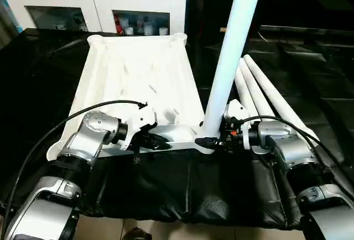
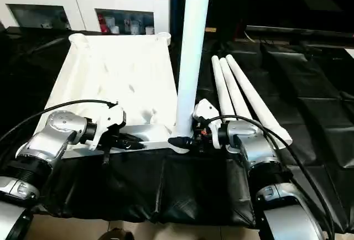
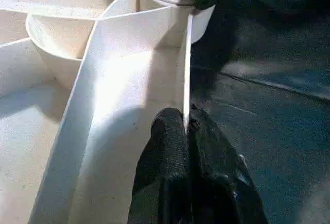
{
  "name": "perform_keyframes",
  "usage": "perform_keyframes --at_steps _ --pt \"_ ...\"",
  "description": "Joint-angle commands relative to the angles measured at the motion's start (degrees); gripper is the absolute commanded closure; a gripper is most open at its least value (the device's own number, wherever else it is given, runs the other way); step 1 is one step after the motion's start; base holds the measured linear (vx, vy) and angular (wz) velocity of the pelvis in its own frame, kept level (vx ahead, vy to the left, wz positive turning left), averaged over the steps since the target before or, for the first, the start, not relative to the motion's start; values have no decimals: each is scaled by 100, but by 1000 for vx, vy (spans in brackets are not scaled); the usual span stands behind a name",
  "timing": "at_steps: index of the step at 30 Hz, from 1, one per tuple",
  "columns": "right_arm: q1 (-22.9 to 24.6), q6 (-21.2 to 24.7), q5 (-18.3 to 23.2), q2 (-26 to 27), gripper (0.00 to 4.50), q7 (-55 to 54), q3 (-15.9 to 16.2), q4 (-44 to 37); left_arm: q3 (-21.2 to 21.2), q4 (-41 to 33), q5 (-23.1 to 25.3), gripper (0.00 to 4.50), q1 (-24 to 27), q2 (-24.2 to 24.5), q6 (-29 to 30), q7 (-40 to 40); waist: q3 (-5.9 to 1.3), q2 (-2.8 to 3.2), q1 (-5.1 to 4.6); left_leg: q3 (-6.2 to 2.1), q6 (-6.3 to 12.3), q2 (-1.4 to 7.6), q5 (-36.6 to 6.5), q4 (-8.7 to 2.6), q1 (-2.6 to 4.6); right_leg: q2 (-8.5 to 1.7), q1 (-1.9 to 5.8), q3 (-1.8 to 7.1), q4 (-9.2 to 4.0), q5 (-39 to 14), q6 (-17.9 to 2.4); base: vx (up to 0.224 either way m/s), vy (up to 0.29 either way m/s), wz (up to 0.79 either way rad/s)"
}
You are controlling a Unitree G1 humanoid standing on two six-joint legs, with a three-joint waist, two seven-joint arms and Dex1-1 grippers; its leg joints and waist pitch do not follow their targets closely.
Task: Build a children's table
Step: Rotate leg to tighten
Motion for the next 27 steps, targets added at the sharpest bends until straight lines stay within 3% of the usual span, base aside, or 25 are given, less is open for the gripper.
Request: perform_keyframes --at_steps 1,5,6,9,10,11,12,15,20,21,27 --pt "13 47 -21 603 178 -821 109 170 47 -199 -301 450 -52 -492 64 326 -373 -69 3 -143 180 277 -1191 -400 109 -489 255 273 -427 -1467 -1226 0 0 0" --pt "-171 317 -140 1085 178 -2509 -247 643 76 -371 -244 450 -9 -896 281 997 -336 -74 -134 -173 -20 254 -1563 -434 141 -502 230 280 -518 -2157 -1066 0 0 0" --pt "-228 370 -140 1290 178 -2943 -324 767 49 -412 -161 450 5 -1055 326 1279 -318 -33 -149 -180 -68 260 -1659 -449 164 -503 209 286 -538 -2332 -1003 0 0 0" --pt "-351 312 -239 1658 178 -3585 -336 940 -10 -376 44 450 0 -1343 385 1851 -323 -51 -157 -182 -106 246 -1796 -454 205 -501 195 293 -591 -2568 -863 0 0 0" --pt "-351 312 -239 1658 178 -3585 -336 940 -10 -376 44 450 0 -1343 385 1851 -326 -23 -154 -180 -109 246 -1797 -453 215 -501 190 298 -592 -2536 -861 0 0 0" --pt "-378 239 -239 1774 178 -3654 -337 950 -27 -383 65 450 7 -1431 420 1951 -327 -43 -147 -172 -72 239 -1791 -451 214 -494 191 301 -606 -2477 -849 0 0 0" --pt "-395 183 -247 1857 122 -3711 -352 957 -45 -404 61 450 17 -1480 459 2013 -331 -43 -144 -173 -61 242 -1769 -452 205 -496 199 304 -597 -2423 -848 0 0 0" --pt "-411 77 -177 1873 102 -3646 -430 900 -69 -442 52 450 24 -1472 481 1988 -344 -38 -138 -166 6 241 -1682 -456 185 -475 210 303 -563 -2104 -902 0 0 0" --pt "-427 41 -82 1490 71 -3041 -411 748 -22 -528 -11 450 45 -1259 396 1626 -359 -36 -131 -156 69 242 -1614 -446 174 -469 236 304 -537 -1835 -969 0 0 0" --pt "-414 36 -72 1362 44 -2783 -369 693 -12 -559 -37 450 59 -1192 367 1501 -370 -28 -114 -145 127 242 -1485 -431 166 -464 248 305 -514 -1577 -1046 0 0 0" --pt "-366 -123 -186 624 23 -1465 -96 477 -67 -612 -143 450 85 -748 209 725 -399 -12 -75 -119 310 248 -1113 -386 119 -432 296 274 -414 -863 -1271 0 0 0"
